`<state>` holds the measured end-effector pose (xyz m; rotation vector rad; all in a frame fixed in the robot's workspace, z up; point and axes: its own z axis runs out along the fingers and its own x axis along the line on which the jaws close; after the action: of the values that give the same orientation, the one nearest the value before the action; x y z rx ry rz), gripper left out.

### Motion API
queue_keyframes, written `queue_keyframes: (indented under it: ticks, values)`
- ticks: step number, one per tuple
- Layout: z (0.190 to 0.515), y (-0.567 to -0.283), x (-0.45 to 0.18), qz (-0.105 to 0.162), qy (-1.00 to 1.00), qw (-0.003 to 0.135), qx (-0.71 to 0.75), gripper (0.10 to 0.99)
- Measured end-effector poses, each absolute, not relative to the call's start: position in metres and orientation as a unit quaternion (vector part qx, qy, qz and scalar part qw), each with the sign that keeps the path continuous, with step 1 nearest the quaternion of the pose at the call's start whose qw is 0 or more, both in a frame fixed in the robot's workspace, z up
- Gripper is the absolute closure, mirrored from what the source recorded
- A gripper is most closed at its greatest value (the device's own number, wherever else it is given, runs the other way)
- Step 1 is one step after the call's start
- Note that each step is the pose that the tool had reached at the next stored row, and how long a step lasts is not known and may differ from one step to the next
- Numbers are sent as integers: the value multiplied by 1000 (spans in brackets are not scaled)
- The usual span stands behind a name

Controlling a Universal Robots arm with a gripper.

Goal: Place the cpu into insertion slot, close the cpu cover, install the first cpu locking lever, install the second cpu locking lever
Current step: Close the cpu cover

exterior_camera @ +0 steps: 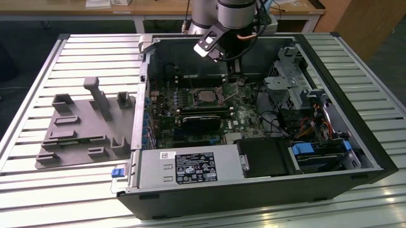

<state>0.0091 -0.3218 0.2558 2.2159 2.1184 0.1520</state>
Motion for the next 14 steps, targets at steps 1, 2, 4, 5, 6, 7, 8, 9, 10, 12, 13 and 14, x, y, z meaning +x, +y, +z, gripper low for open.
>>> queue_keyframes:
  ticks: [1, 2, 4, 5, 6, 7, 8, 9, 10, 12, 13, 14]
  values:
    - [256, -322, 12, 49, 690, 36, 721, 984]
    - [256, -322, 15, 49, 690, 36, 722, 984]
    - [256, -322, 21, 49, 690, 36, 721, 984]
    - [256, -322, 24, 49, 690, 36, 721, 984]
    - [256, -322, 26, 49, 690, 36, 722, 984]
    - [256, -322, 29, 49, 690, 35, 722, 984]
    - [256, -322, 32, 49, 690, 35, 722, 984]
    - [256, -322, 35, 48, 690, 35, 722, 984]
    - [256, -321, 38, 48, 690, 35, 722, 984]
    - [256, -321, 42, 48, 690, 35, 722, 984]
    - [256, -321, 43, 47, 690, 35, 722, 984]
    - [255, -321, 44, 47, 690, 35, 722, 984]
